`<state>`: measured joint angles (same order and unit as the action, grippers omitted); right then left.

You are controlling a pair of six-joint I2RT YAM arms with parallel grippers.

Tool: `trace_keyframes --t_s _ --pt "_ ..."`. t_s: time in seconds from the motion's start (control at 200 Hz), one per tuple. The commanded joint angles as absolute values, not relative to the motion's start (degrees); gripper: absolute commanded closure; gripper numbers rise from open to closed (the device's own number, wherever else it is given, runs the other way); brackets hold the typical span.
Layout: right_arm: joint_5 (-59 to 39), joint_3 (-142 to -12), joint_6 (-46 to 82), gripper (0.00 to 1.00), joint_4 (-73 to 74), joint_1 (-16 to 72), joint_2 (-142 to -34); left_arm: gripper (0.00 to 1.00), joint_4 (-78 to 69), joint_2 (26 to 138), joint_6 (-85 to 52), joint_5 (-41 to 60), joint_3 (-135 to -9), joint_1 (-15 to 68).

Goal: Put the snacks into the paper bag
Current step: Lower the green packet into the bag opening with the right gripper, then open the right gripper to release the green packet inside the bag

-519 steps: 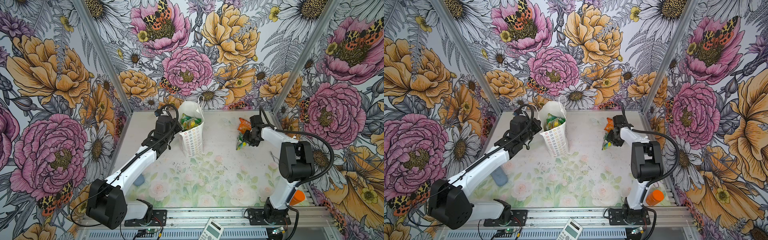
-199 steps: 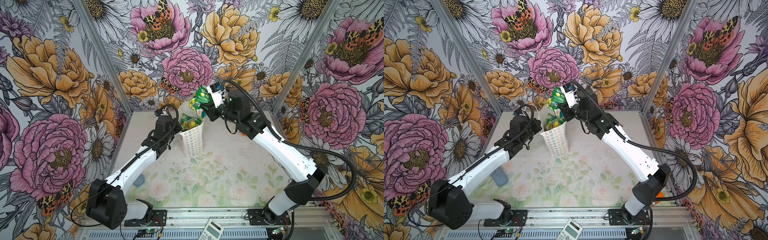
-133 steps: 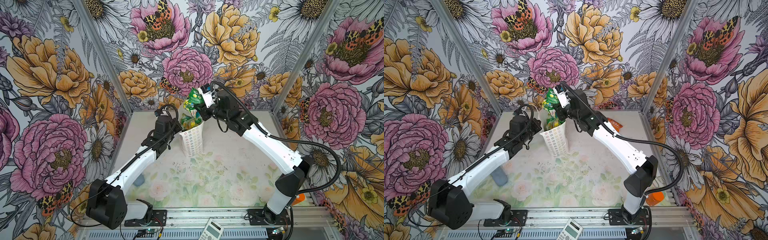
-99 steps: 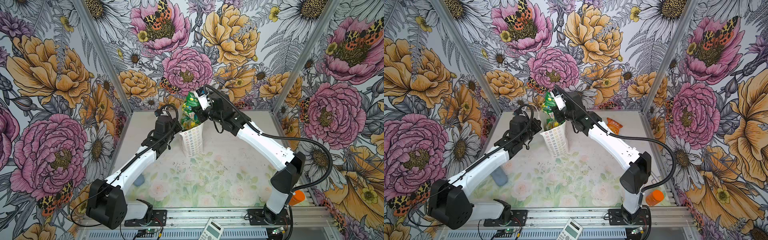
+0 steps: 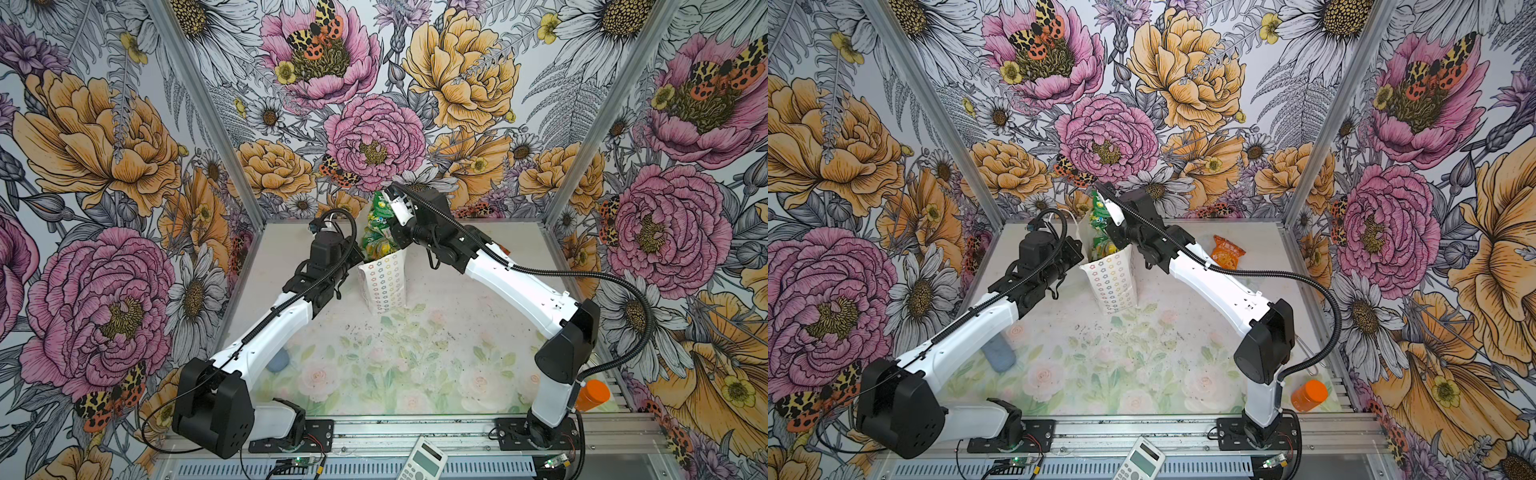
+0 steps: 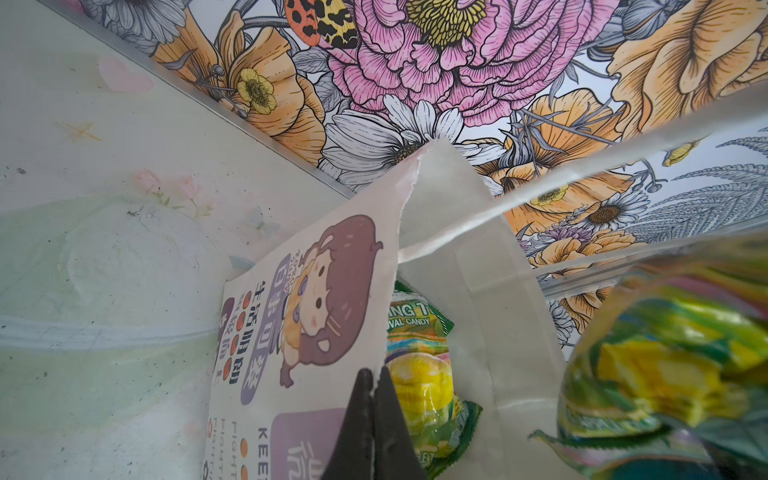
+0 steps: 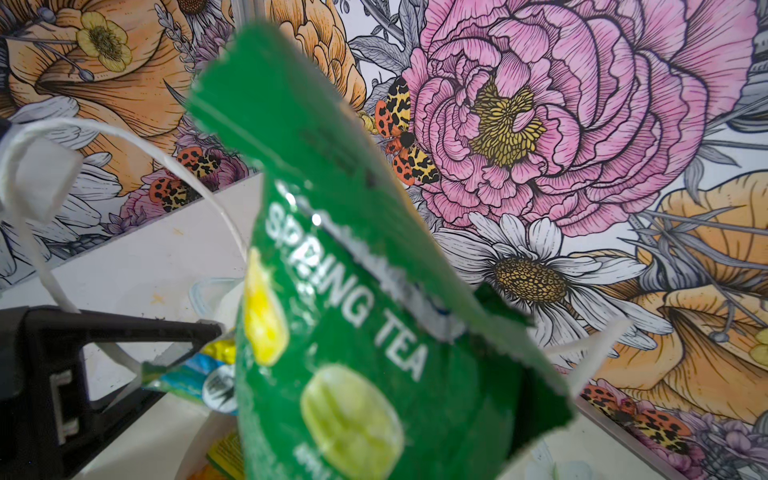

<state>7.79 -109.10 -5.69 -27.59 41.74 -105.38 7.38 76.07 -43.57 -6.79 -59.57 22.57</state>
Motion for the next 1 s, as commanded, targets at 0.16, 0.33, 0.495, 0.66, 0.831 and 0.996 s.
trace_keyframes --t_s 0.16,0.33,0.495,0.66,0.831,0.996 --pt "13.5 -111.0 -10.4 0.63 -26.6 43.7 -106.5 1.00 5.4 74.5 -43.8 -5.8 -59.2 21.8" --pt "15.6 -110.6 -10.5 0.43 -26.6 44.7 -105.6 1.00 5.5 74.4 -43.8 -6.2 -59.1 22.0" --pt "14.2 -109.6 -9.3 0.40 -26.6 44.7 -103.5 1.00 5.4 74.2 -43.9 -6.4 -58.7 21.9" --pt "14.7 -108.5 -8.9 0.38 -26.6 44.7 -101.6 1.00 5.5 74.0 -43.9 -6.5 -58.5 21.7" --pt "15.0 -107.3 -8.1 0.37 -26.6 44.5 -99.6 1.00 5.6 73.6 -43.9 -6.6 -58.3 21.5" --pt "15.5 -105.7 -7.3 0.35 -26.5 44.4 -97.5 1.00 6.1 73.1 -43.9 -6.8 -57.9 21.3"
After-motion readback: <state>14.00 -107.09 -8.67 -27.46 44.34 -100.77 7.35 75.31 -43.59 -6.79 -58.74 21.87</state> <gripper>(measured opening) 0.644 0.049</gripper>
